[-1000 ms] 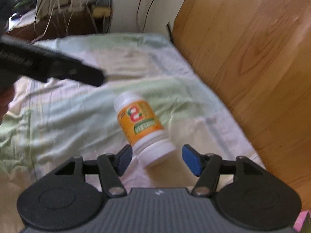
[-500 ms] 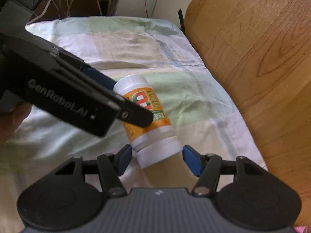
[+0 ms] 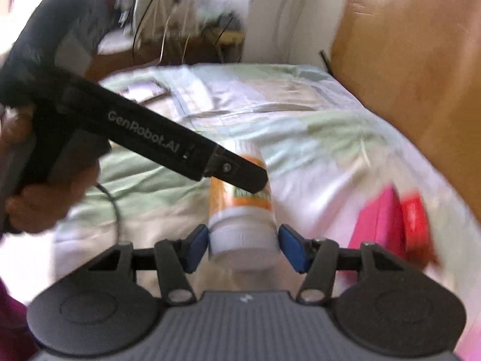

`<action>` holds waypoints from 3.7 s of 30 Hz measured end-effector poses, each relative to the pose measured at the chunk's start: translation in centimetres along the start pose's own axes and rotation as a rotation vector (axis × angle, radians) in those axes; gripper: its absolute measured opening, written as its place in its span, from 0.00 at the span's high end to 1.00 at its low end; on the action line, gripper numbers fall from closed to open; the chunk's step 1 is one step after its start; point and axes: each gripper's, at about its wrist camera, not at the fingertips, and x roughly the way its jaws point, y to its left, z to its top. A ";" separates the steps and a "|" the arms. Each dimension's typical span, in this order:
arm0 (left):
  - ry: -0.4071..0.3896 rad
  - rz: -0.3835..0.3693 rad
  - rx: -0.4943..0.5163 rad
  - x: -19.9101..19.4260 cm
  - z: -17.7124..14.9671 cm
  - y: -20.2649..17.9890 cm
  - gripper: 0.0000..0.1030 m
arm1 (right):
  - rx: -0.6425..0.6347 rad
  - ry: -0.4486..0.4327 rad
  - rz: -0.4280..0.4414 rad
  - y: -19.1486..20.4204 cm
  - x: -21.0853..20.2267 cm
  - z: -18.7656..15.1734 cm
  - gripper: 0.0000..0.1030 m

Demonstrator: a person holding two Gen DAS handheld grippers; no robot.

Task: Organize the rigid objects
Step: 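Grasp the orange vitamin bottle with the left gripper, then carry the bottle into the pink tin and open the left gripper, then move the left gripper back toward the pouch while the right gripper grasps the blue-capped lighter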

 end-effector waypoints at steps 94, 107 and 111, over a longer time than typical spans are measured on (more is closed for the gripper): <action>-0.085 0.260 0.356 4.9 -1.8 -11.1 0.28 | 0.544 -0.366 -0.474 -3.8 -10.1 -11.5 0.35; -0.121 0.238 0.321 5.2 -4.0 -8.3 0.28 | 0.531 -0.286 -0.407 -3.7 -6.6 -11.6 0.48; -0.133 0.220 0.309 5.1 -4.0 -7.9 0.28 | 0.468 -0.242 -0.395 -4.2 -4.5 -10.2 0.59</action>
